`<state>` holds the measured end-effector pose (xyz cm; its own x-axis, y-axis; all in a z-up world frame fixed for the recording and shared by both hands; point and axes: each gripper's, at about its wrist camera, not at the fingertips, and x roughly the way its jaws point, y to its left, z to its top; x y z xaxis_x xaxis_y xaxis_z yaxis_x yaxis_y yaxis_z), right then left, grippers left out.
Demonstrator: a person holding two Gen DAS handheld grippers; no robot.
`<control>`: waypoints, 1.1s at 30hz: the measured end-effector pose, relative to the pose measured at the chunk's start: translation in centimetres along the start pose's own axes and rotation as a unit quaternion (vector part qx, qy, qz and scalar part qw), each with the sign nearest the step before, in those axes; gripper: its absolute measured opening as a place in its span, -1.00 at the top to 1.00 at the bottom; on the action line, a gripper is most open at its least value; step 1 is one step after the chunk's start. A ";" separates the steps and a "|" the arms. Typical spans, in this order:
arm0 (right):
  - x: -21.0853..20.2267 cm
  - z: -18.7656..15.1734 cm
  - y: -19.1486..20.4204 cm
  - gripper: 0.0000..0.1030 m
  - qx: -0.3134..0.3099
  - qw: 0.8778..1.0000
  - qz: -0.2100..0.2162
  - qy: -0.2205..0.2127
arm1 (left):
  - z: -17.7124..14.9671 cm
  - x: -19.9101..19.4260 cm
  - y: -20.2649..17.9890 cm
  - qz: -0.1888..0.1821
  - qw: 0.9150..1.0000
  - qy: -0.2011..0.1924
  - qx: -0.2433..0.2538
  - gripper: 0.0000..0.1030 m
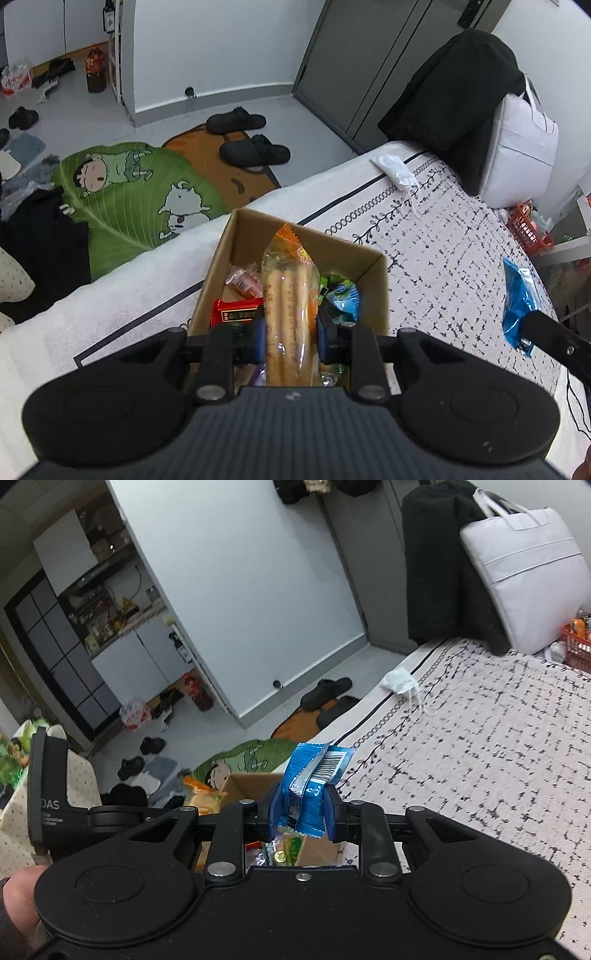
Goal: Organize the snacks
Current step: 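Carry the orange cake and blue packet over the box with both tools, then open left tool dropping orange cake while right tool drops blue packet into box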
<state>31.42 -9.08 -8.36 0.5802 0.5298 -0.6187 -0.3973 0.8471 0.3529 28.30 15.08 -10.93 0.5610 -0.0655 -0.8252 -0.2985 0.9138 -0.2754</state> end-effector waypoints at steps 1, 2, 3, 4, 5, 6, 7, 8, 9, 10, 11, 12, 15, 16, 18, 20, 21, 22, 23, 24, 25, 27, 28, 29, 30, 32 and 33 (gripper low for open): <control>0.3 0.0 0.2 0.54 -0.002 1.000 0.001 0.004 | 0.1 0.3 0.2 -0.002 1.000 0.003 0.001 0.52; 0.6 -0.1 0.5 0.54 -0.004 1.000 0.001 0.007 | 0.2 0.6 0.3 -0.004 1.000 0.006 0.002 0.52; 0.8 -0.1 0.7 0.54 -0.005 1.000 0.002 0.010 | 0.2 0.9 0.4 -0.005 1.000 0.009 0.002 0.52; 1.2 -0.2 0.9 0.54 -0.006 1.000 0.003 0.015 | 0.3 1.2 0.6 -0.006 1.000 0.011 0.001 0.52; 1.4 -0.3 1.0 0.54 -0.007 1.000 0.003 0.018 | 0.4 1.5 0.8 -0.007 1.000 0.014 0.000 0.52; 1.7 -0.4 1.3 0.54 -0.007 1.000 0.003 0.023 | 0.5 1.8 0.9 -0.008 1.000 0.016 -0.001 0.51; 1.9 -0.6 1.5 0.54 -0.007 1.000 0.004 0.026 | 0.6 2.0 1.1 -0.008 1.000 0.018 -0.002 0.51; 2.3 -0.7 1.6 0.54 -0.007 0.999 0.004 0.031 | 0.8 2.3 1.2 -0.007 1.000 0.020 -0.003 0.51; 2.6 -0.8 1.8 0.54 -0.008 0.999 0.004 0.036 | 0.9 2.5 1.3 -0.007 1.000 0.020 -0.003 0.51; 2.8 -0.9 1.8 0.54 -0.009 0.999 0.004 0.040 | 0.9 2.6 1.4 -0.005 1.000 0.019 -0.001 0.51; 3.0 -1.0 2.0 0.54 -0.009 0.999 0.005 0.044 | 1.1 2.7 1.4 -0.002 1.000 0.021 0.002 0.45; 3.3 -1.1 2.2 0.54 -0.010 0.999 0.006 0.047 | 1.2 2.8 1.4 -0.001 1.000 0.022 0.006 0.43; 3.8 -1.3 2.8 0.53 -0.014 0.998 0.006 0.056 | 1.5 3.1 1.5 0.012 0.999 0.030 0.014 0.36; 3.9 -1.5 3.0 0.53 -0.016 0.998 0.006 0.059 | 1.6 3.2 1.7 0.010 0.999 0.032 0.010 0.36; 4.1 -1.7 3.3 0.53 -0.018 0.998 0.008 0.064 | 1.7 3.1 2.1 0.003 0.999 0.034 0.004 0.32; 4.1 -1.8 3.7 0.53 -0.021 0.998 0.009 0.067 | 1.7 2.8 2.3 0.004 0.999 0.034 0.005 0.26; 4.1 -1.8 3.8 0.53 -0.022 0.997 0.009 0.068 | 1.6 2.6 2.4 0.006 0.999 0.032 0.005 0.23; 4.0 -1.9 4.0 0.53 -0.024 0.997 0.009 0.069 | 1.6 2.4 2.5 0.007 0.999 0.031 0.005 0.21; 3.9 -1.9 4.1 0.53 -0.025 0.997 0.009 0.069 | 1.6 2.1 2.7 0.007 1.000 0.029 0.003 0.19; 3.8 -2.0 4.2 0.53 -0.026 0.997 0.008 0.070 | 1.6 1.9 2.9 0.007 1.000 0.027 0.001 0.17; 3.6 -2.1 4.4 0.53 -0.027 0.997 0.007 0.070 | 1.7 1.6 3.1 0.006 1.000 0.026 0.000 0.17; 3.5 -2.3 4.6 0.53 -0.028 0.997 0.006 0.072 | 1.6 1.0 3.4 0.006 1.000 0.022 0.000 0.13; 3.3 -2.5 4.8 0.53 -0.029 0.997 0.005 0.073 | 1.5 0.7 3.5 0.006 1.000 0.020 0.000 0.12; 3.2 -2.6 5.1 0.52 -0.031 0.997 0.006 0.075 | 1.4 0.3 3.6 0.005 1.000 0.018 0.000 0.08; 3.1 -2.7 5.2 0.51 -0.034 0.996 0.008 0.078 | 1.4 0.1 3.6 0.004 1.000 0.016 0.000 0.01; 2.9 -3.0 5.7 0.48 -0.038 0.996 0.007 0.081 | 1.2 -0.6 3.7 0.001 1.000 0.012 0.001 -0.05; 2.6 -3.1 5.8 0.46 -0.037 0.996 0.001 0.079 | 1.1 -0.9 3.6 -0.001 1.000 0.011 0.002 -0.08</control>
<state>28.43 -2.91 -10.08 0.4621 0.5142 -0.7225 -0.4536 0.8372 0.3057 27.56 18.89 -10.60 0.5437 -0.0764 -0.8358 -0.2941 0.9154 -0.2749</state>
